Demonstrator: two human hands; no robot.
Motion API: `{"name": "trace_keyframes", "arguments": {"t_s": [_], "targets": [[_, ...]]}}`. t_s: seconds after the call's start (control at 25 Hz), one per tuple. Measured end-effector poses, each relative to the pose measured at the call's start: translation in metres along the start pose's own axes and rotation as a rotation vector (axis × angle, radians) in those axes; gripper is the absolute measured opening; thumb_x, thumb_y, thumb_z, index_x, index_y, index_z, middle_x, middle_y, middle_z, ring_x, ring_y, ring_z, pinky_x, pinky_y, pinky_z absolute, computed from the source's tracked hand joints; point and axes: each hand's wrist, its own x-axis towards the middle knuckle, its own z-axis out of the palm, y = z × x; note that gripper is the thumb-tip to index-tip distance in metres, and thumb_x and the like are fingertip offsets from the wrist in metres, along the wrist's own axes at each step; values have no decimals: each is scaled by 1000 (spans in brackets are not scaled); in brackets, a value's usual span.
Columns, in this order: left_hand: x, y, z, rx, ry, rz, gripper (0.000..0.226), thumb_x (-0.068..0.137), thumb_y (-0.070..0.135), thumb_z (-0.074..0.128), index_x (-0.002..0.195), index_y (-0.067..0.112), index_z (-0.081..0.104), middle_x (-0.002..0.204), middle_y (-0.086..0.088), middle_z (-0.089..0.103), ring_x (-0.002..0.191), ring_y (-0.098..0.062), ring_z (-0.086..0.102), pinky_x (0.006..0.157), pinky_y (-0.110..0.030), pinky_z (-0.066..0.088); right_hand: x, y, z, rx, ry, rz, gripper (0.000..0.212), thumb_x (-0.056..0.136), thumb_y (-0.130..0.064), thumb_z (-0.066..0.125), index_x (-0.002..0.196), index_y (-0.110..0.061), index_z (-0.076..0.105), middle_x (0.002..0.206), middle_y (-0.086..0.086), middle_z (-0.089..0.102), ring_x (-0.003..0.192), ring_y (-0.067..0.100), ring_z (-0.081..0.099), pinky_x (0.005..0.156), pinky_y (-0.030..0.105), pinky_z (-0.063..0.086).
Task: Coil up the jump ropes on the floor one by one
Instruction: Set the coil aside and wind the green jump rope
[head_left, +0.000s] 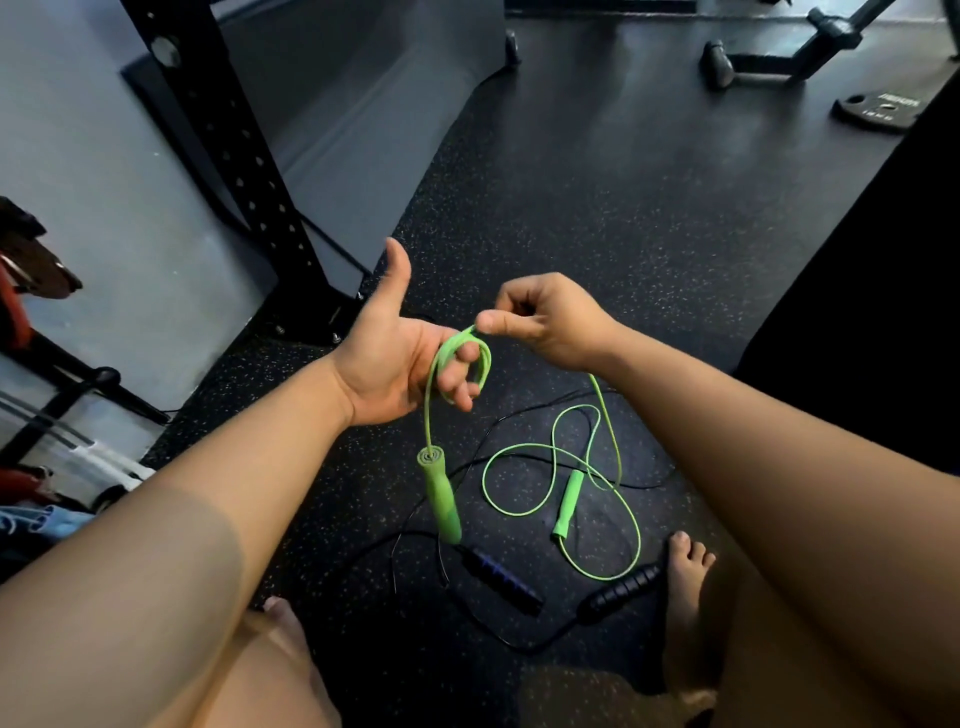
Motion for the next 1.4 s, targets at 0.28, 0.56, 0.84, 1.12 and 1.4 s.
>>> {"name": "trace_keyframes", "arguments": {"t_s": [0.28,0.56,0.84,1.12,1.4], "targets": [[-6,3,0,-432,59,206,101,64,104,9,78,12,49,61,-3,47,68,-27,56,83,-32,53,-16,8,40,169,-73,198,44,107,-41,40,80,-14,63,55,-2,56,50,17,51,52,27,43],[1,2,-20,-458,330,431,110,79,95,13,120,0,52,102,-17,70,114,-37,68,99,-42,55,-21,-3,46,51,-408,337,32,107,-24,43,103,-2,66,59,6,60,54,23,58,62,37,52],[21,-13,-20,217,450,141,127,68,97,1,134,2,56,112,-15,77,113,-24,71,123,-48,21,-13,-45,19,-541,-383,-97,31,102,-34,51,86,-11,65,61,-4,55,56,17,51,60,32,38],[13,-9,0,231,107,-3,122,69,95,-9,86,3,68,69,-17,67,85,-39,72,117,-53,29,-4,-24,-19,-256,-43,-131,31,86,-45,73,81,-15,72,64,-9,59,57,3,49,56,20,39],[3,3,11,-98,19,79,112,64,99,-11,74,8,54,51,-5,50,61,-30,61,90,-40,46,-9,6,1,-80,20,13,52,101,-46,51,71,-4,55,64,0,35,57,8,33,54,34,34]]}}
